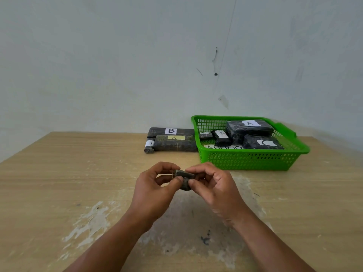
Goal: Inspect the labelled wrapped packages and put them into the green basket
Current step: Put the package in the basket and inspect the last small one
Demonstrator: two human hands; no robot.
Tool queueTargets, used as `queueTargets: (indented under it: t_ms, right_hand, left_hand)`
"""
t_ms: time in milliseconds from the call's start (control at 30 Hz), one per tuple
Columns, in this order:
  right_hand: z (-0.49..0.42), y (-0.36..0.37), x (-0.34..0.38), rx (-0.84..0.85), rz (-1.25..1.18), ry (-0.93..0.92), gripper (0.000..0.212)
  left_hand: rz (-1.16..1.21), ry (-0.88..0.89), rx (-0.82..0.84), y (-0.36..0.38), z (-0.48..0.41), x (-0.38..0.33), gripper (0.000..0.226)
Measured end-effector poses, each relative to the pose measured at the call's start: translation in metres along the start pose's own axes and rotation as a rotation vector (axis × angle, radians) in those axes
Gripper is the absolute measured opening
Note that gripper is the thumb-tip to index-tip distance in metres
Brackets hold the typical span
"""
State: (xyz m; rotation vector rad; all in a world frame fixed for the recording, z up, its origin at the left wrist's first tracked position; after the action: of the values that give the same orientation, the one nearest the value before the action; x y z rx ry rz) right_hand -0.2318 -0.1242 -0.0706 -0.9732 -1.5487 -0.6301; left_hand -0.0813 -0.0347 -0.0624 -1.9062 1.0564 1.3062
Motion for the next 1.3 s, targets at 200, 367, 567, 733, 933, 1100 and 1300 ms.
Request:
queueTargets:
  t_ms: [200,367,567,733,933,1100,1300]
  right_hand:
    - [0.003,0.002,0.0,0.074,-0.095,0.142,0.033]
    - [0.004,0.006,0.002,0.06,-0.145,0.128,0.024]
    - [0.001,0.001,0.0,-0.067,-0.006,0.11,0.023]
    - [0.004,0.0,0.004,0.006,-0.073,0.135,0.025]
    - [0.004,0.003,0.005,-0.011,-0.007,0.101,0.023]
    - [0.002,0.001,0.001,-0.035,0.026,0.079,0.023]
    - [0.002,-0.001,0.001,-0.033,-0.185,0.151,0.025]
  left_hand:
    - [0.241,-0.051,0.009,0.002,-0.001,0.002,0.016]
    - [0.166,-0.043,0.036,0.006,-0.001,0.004,0.029]
    - [0.065,-0.029,0.027,0.004,0.0,0.001,0.023]
    - [-0.038,-0.038,-0.025,-0.001,-0.001,0.002,0.024]
    - [-0.147,0.01,-0.016,-0.003,-0.003,0.0,0.023]
    - [-0.097,-0.003,0.019,-0.001,-0.002,0.001,0.025]
    - [0.046,0.019,0.056,0.004,0.002,-0.002,0.029]
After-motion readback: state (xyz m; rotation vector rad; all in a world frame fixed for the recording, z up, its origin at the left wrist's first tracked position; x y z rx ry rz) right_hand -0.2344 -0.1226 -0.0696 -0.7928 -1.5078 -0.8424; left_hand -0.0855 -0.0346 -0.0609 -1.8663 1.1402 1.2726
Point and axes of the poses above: each hand's wrist, its own z-axis away from the middle knuckle, its own y-axis out of the palm, x = y × z, the point moved 4 cm from there along -z, towards the middle knuckle, and after that the axes turned 10 degrees about y, right-handed, at the moved point
